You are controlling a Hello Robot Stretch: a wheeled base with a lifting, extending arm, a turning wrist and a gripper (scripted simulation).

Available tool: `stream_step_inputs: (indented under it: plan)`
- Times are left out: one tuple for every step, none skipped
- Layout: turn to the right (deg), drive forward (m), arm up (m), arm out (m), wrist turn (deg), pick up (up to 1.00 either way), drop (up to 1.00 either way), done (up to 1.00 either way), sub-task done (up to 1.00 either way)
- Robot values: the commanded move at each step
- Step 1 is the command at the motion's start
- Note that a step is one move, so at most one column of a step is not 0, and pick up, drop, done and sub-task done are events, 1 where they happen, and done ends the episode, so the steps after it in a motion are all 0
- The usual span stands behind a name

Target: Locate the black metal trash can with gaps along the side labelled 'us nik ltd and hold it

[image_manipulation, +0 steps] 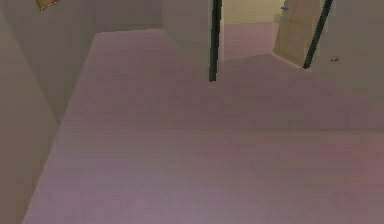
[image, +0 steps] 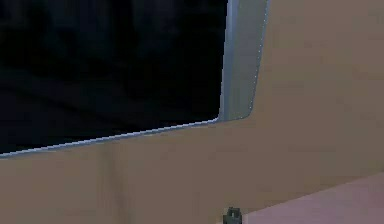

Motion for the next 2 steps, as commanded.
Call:
stream_step_inputs:
  plan:
    - [0.0, 0.45, 0.00, 0.00, 0.0, 0.00, 0.00, 0.00, 0.00]
    - [6.0, 0.00, 0.00, 0.00, 0.0, 0.00, 0.00, 0.00, 0.00]
